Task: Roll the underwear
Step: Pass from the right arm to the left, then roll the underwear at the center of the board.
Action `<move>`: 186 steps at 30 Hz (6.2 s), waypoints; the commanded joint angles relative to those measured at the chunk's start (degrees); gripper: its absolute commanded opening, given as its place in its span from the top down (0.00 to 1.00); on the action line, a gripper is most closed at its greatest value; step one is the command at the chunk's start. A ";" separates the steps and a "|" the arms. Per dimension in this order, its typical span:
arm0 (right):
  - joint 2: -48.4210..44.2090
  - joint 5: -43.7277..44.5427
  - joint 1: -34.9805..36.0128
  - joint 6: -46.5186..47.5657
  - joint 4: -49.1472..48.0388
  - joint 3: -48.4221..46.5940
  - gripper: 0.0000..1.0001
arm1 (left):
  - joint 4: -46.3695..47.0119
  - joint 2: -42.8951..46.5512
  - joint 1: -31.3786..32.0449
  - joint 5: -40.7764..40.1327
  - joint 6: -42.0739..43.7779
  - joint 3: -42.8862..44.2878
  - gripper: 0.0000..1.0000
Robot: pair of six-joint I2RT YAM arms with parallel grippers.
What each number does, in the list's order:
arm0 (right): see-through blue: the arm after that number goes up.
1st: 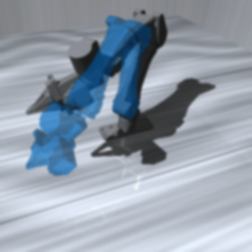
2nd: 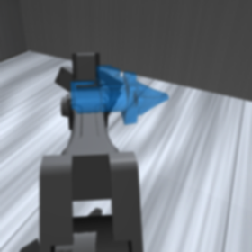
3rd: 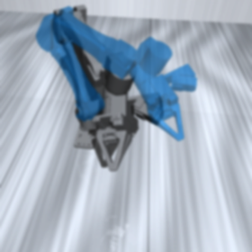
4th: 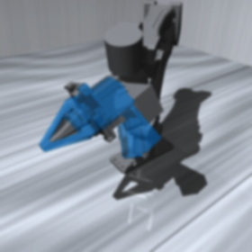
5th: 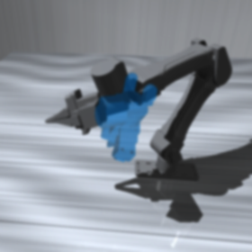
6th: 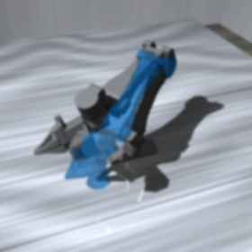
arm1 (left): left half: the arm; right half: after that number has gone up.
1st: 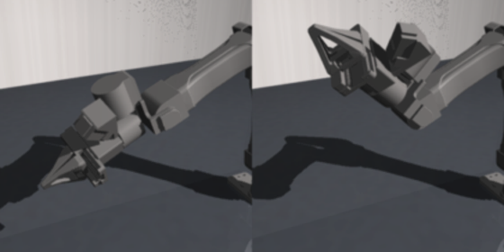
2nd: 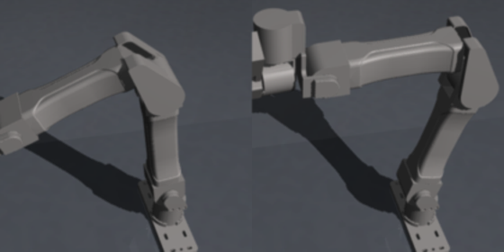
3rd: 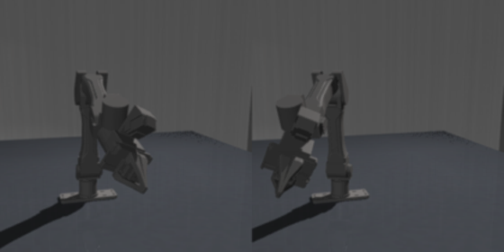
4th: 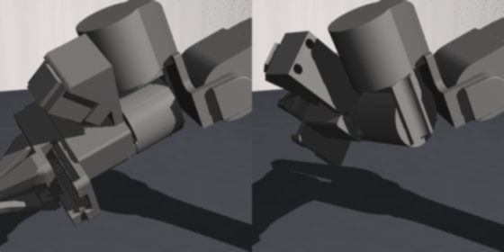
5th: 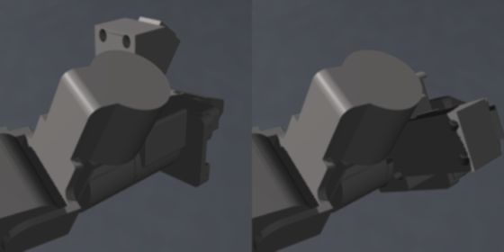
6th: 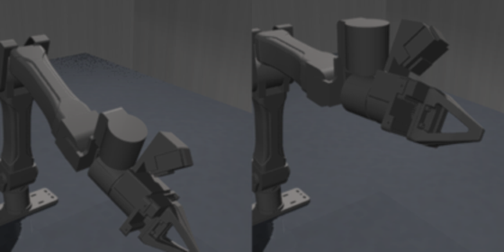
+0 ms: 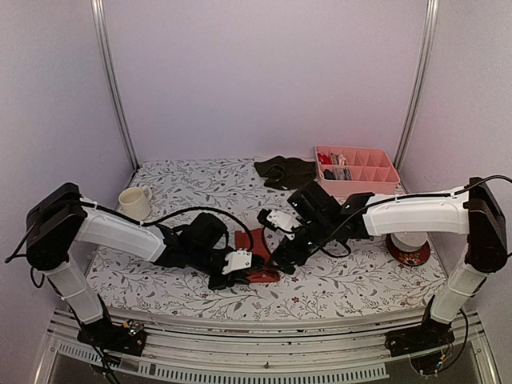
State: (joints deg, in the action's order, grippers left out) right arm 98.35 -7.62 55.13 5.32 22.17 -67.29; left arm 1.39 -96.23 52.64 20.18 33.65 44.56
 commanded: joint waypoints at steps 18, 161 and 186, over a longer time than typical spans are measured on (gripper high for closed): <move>-6.31 15.30 11.83 13.32 -25.87 16.51 0.01 | -6.67 -13.00 -16.52 26.89 -11.66 8.80 1.00; 30.50 -22.11 -8.20 3.26 15.70 -29.75 0.71 | 17.72 -7.09 0.73 -20.55 24.63 -5.97 1.00; -14.75 14.76 8.34 9.33 -22.04 15.86 0.10 | -24.13 -12.46 -13.35 9.96 5.79 19.47 1.00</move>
State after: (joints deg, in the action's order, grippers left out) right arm 84.71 -1.69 59.20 8.01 9.80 -53.39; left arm -13.23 -104.60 41.91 22.11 42.96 60.53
